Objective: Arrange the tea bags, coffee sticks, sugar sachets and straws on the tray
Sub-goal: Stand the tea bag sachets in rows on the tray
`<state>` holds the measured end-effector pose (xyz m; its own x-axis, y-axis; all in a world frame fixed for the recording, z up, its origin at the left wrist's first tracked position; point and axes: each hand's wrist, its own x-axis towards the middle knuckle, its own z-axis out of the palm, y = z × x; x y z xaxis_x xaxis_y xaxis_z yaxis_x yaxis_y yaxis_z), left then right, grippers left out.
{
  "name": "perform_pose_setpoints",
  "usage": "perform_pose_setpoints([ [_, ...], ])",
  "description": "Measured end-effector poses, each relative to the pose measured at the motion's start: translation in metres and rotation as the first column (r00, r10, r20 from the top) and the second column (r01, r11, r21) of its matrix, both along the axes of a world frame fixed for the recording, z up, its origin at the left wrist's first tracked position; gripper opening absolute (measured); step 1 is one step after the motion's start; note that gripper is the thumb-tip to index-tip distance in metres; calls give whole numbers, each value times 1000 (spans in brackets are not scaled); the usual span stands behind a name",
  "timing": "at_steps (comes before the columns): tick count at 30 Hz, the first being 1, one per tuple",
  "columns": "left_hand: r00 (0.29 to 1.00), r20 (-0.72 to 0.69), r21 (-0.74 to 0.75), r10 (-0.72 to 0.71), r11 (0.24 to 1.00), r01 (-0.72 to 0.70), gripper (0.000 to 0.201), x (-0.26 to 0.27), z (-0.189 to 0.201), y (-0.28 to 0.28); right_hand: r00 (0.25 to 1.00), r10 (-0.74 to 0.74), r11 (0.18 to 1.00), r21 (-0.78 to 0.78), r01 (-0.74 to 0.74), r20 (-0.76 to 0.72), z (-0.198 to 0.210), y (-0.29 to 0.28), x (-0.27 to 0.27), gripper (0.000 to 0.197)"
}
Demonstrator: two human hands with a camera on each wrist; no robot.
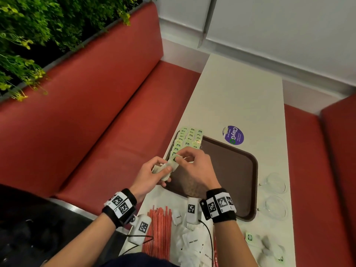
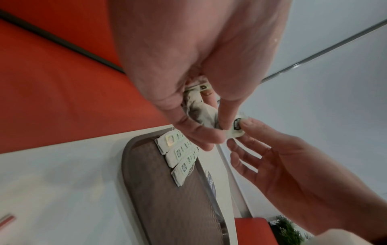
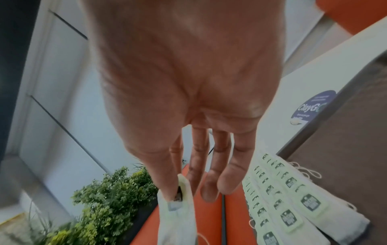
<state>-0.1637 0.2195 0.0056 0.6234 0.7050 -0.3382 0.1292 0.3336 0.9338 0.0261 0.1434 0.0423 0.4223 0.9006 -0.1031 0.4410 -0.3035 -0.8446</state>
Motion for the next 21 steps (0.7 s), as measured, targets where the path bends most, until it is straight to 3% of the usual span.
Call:
perform_pose_setpoints([
  [6, 990, -21, -90, 138, 986, -139, 15, -8, -17, 10, 983, -131, 991, 6, 132, 128, -12, 19, 13, 1],
  [10, 976, -49, -156, 211, 964, -216, 13, -11, -23, 16, 958, 66, 973, -230, 0, 278, -36, 33, 18, 6],
  [13, 973, -54, -176, 225, 957, -231, 15, -13, -24, 20, 940, 231, 903, -416, -111, 252, -50, 42, 17, 9],
  [17, 973, -56, -161, 225, 959, -232, 17, -15, -27, 25, 947, 267, 867, -473, -155, 179, -61, 56, 14, 10],
  [21, 971, -63, -161, 232, 958, -239, 16, -16, -28, 27, 941, 264, 862, -489, -131, 212, -70, 68, 15, 12],
])
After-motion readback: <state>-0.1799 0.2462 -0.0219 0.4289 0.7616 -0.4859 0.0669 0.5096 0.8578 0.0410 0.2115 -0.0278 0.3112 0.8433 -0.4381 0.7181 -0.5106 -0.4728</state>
